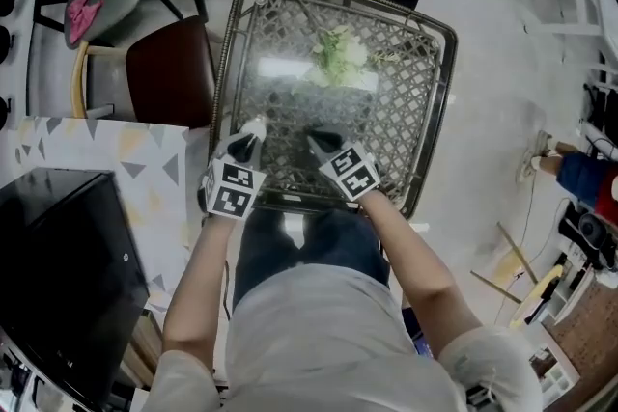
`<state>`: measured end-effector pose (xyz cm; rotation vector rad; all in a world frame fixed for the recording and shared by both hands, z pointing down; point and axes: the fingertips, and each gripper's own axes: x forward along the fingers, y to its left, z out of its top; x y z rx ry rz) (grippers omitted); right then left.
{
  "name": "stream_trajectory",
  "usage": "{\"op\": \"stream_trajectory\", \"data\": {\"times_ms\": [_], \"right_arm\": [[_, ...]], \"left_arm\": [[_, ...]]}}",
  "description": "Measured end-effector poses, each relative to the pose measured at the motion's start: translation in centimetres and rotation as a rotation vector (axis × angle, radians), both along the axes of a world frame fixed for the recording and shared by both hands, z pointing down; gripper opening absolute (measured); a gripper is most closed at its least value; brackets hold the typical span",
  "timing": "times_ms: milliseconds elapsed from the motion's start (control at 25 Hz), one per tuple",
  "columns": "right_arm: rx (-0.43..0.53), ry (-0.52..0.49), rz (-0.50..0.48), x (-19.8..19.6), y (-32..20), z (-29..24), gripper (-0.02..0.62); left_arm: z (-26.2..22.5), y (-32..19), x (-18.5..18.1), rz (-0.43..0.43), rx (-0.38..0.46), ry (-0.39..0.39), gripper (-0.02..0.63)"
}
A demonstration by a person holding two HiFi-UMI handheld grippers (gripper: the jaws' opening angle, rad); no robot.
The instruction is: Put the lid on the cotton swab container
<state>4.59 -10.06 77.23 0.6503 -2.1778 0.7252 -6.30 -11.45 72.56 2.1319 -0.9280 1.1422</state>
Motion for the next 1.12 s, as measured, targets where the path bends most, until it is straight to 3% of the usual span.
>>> {"op": "stream_trajectory", "data": {"times_ms": [360,680,920,1120], "right_arm": [[0.006,-0.001,0.068,2.8,0.0,-0.6,0.008],[0.029,-0.007,0.104,3.7,-0.4,-2.1,0.008],[0.04,-0.01,0.123,4.0,-0.4,-2.8,0.008],[0.066,-0.009,0.133,3.9,-0.6,-3.6,0.008]], "left_arm": [[1.4,-0.5,0.5,0.008,-0.017,-0.039,0.011],[2.0,-0.7,0.3,-0.041,-0.036,0.025,0.009],[1.7,-1.1,0.6,-0.031,0.013,0.008,0.008],[1.7,-1.3,0.6,-0.052,0.02,0.037,0.009]]}}
